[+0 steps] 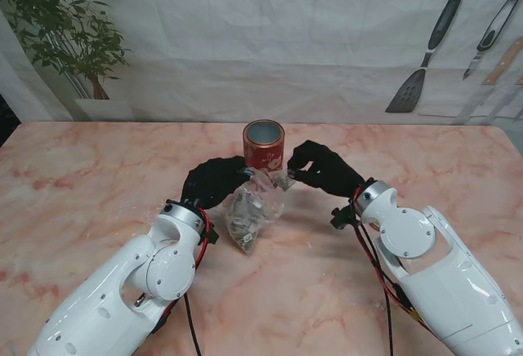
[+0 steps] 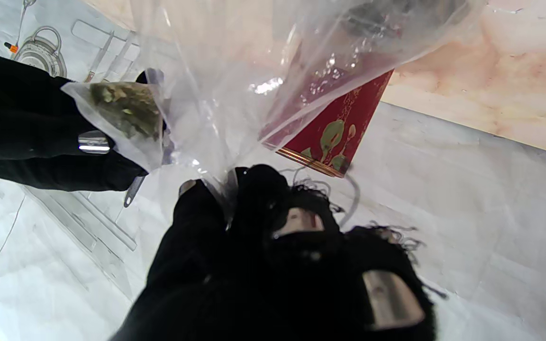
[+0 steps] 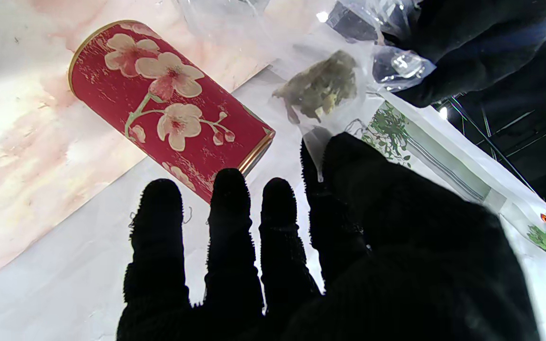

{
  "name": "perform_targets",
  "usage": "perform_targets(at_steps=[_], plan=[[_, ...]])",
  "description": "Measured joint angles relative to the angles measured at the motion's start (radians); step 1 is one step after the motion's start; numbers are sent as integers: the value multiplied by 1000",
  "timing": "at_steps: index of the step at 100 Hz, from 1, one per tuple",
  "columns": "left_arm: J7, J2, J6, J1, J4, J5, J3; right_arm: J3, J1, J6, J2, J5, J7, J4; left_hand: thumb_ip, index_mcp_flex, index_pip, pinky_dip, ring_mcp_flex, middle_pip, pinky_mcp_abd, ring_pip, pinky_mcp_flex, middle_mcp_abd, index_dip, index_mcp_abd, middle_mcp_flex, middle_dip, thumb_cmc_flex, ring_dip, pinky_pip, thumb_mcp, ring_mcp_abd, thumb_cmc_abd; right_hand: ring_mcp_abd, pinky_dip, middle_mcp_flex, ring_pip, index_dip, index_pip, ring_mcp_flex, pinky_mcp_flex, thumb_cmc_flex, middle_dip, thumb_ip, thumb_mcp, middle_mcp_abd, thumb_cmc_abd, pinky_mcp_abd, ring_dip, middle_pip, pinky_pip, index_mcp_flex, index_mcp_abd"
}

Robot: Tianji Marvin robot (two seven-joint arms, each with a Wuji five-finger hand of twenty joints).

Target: Insert tea bags into the tea bag box

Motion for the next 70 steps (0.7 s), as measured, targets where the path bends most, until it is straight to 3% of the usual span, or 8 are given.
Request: perform_targets(at_steps=[70], plan=[[-8, 5, 5, 35, -13, 1, -54, 27, 13, 27, -10, -53, -83, -74, 0, 0, 0, 0, 0, 0, 0, 0, 0, 0, 0, 0, 0, 0, 0, 0, 0, 0, 0, 0, 9, 0, 39, 34, 0, -1, 40, 21, 0, 25, 0, 0, 9, 0, 0, 21, 2, 3, 0, 1]])
